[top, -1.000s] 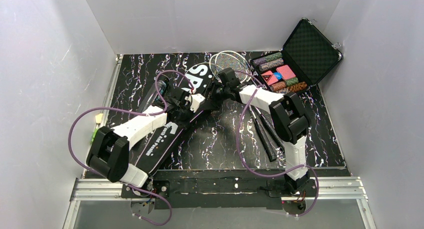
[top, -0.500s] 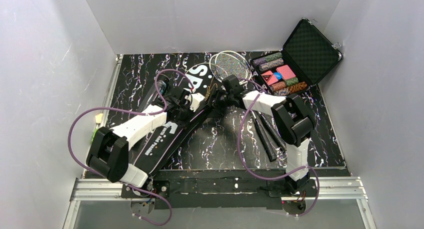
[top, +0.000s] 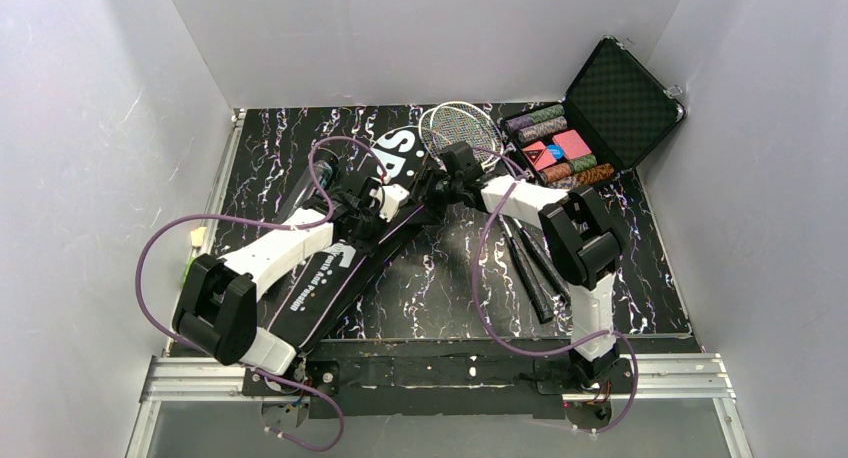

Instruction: Pack up the badminton gear

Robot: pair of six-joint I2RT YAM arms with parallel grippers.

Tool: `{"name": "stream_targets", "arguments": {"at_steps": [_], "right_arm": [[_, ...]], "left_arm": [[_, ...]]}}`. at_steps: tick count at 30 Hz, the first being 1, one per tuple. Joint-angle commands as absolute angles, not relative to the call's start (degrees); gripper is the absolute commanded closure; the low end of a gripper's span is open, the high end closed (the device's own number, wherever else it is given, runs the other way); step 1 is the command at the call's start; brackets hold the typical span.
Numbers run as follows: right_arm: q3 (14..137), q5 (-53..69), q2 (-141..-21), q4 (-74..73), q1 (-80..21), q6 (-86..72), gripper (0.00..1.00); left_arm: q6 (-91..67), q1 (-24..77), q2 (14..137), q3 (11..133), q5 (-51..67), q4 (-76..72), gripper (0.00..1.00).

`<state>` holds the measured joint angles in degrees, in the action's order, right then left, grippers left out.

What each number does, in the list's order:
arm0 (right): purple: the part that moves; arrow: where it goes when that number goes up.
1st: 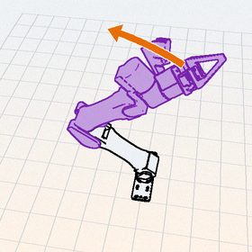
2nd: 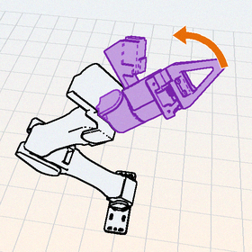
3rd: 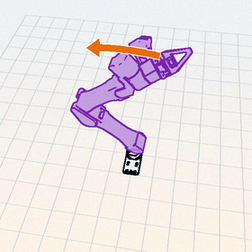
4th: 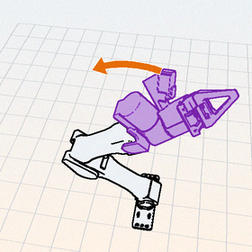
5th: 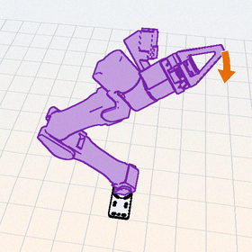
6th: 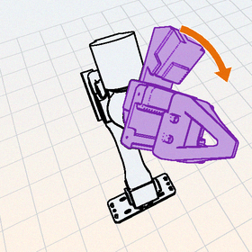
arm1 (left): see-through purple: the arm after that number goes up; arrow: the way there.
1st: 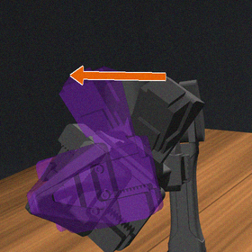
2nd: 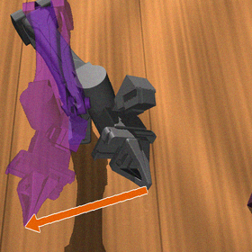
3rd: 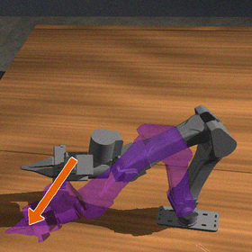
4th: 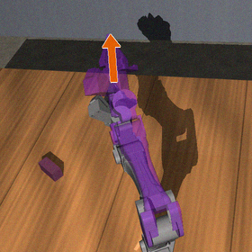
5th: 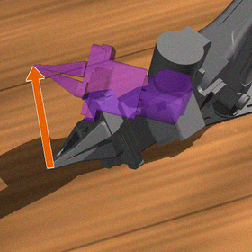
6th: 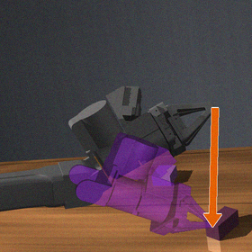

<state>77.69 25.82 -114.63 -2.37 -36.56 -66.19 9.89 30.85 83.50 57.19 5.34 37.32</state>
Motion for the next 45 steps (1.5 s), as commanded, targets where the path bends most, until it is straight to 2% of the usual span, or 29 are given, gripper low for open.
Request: {"name": "stream_targets", "arguments": {"at_steps": [1,3,5,10,13,18,21,24,27,32,36,38,40,44,45], "right_arm": [[81.17,23.92,-117.27,-1.02,-36.74,-67.92,0.40],[81.83,23.26,-117.90,-0.54,-36.69,-68.35,0.43],[83.65,23.31,-118.71,-0.53,-36.65,-68.30,0.52],[88.59,25.19,-119.71,-0.80,-37.02,-68.12,0.83],[90.33,26.06,-119.63,-1.50,-37.71,-67.62,0.97],[92.26,28.19,-119.77,-1.37,-38.92,-67.52,0.99],[94.38,29.39,-120.05,-1.77,-39.86,-67.29,0.99],[96.60,31.03,-120.82,-1.67,-40.60,-67.65,0.99],[98.66,31.51,-121.22,-2.72,-41.28,-67.35,0.99],[98.86,31.64,-120.66,-3.17,-41.43,-67.17,0.99],[98.50,31.64,-119.90,-3.34,-41.70,-67.19,0.99],[98.37,31.64,-119.52,-3.34,-41.81,-67.24,0.99],[98.26,31.73,-119.22,-3.33,-41.96,-67.31,0.99],[98.20,31.81,-118.61,-3.14,-42.56,-67.50,0.99],[98.32,31.94,-118.53,-3.14,-42.70,-67.49,0.99]], "left_arm": [[8.13,30.94,78.86,60.96,6.31,40.03,1.00],[7.81,30.94,77.60,61.47,6.16,41.00,1.00],[7.53,30.93,76.32,61.61,6.05,41.92,1.00],[7.13,30.94,73.84,60.38,4.94,42.82,1.00],[7.03,30.94,73.45,59.68,4.04,42.84,1.00],[6.23,30.94,73.76,59.58,3.09,42.06,0.99],[5.98,30.93,74.17,59.64,1.18,41.28,0.89],[6.52,30.94,74.80,58.80,-1.85,38.86,0.70],[7.25,30.94,75.88,58.09,-3.78,36.40,0.58],[8.80,30.93,77.71,57.26,-8.03,32.18,0.53],[11.07,30.94,79.36,55.97,-13.32,29.13,0.56],[12.02,30.94,79.54,55.55,-14.35,28.71,0.61],[12.93,30.94,79.41,55.14,-15.24,28.44,0.71],[14.55,30.94,78.11,54.61,-16.79,28.84,1.00],[14.56,30.94,77.50,54.38,-16.99,29.08,1.00]]}}
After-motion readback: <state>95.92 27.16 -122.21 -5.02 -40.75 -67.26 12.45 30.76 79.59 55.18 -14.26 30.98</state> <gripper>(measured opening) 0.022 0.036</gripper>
